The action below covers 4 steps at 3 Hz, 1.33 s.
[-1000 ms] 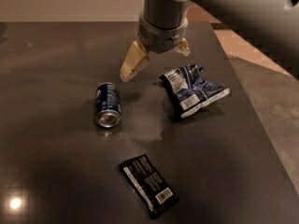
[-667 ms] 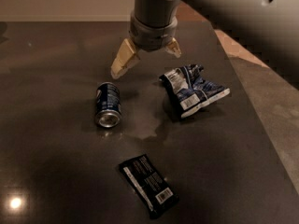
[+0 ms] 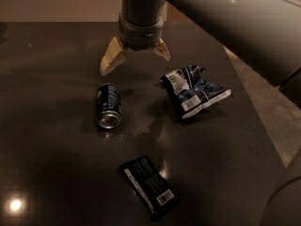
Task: Place pepsi can upright
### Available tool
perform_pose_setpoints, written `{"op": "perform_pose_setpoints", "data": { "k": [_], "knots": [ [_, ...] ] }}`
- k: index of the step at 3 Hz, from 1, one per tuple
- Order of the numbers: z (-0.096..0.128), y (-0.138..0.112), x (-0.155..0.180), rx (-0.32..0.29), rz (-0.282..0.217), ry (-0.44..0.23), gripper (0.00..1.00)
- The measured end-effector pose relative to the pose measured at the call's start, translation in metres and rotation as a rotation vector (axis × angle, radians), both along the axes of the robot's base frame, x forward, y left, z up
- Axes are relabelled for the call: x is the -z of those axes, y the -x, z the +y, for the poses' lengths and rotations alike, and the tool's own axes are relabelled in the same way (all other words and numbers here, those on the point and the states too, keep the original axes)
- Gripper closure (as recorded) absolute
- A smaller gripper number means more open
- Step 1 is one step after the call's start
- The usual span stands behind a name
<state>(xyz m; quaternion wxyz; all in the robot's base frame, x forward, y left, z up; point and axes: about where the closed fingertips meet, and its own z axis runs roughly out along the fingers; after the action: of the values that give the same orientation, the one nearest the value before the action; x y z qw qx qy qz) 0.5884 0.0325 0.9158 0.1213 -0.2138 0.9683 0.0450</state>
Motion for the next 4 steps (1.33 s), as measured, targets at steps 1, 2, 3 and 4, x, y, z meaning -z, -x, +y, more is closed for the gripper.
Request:
{"op": "perform_pose_setpoints", "data": {
  "k": [1, 2, 3, 4],
  "knots": [
    [0.026, -0.001, 0.015, 0.026, 0.052, -0.008, 0.0],
    [0.066, 0.005, 0.05, 0.101, 0.142, -0.008, 0.0],
    [0.075, 0.013, 0.066, 0.141, 0.181, 0.005, 0.0],
    [0.079, 0.02, 0.076, 0.172, 0.206, 0.019, 0.0]
  ]
}}
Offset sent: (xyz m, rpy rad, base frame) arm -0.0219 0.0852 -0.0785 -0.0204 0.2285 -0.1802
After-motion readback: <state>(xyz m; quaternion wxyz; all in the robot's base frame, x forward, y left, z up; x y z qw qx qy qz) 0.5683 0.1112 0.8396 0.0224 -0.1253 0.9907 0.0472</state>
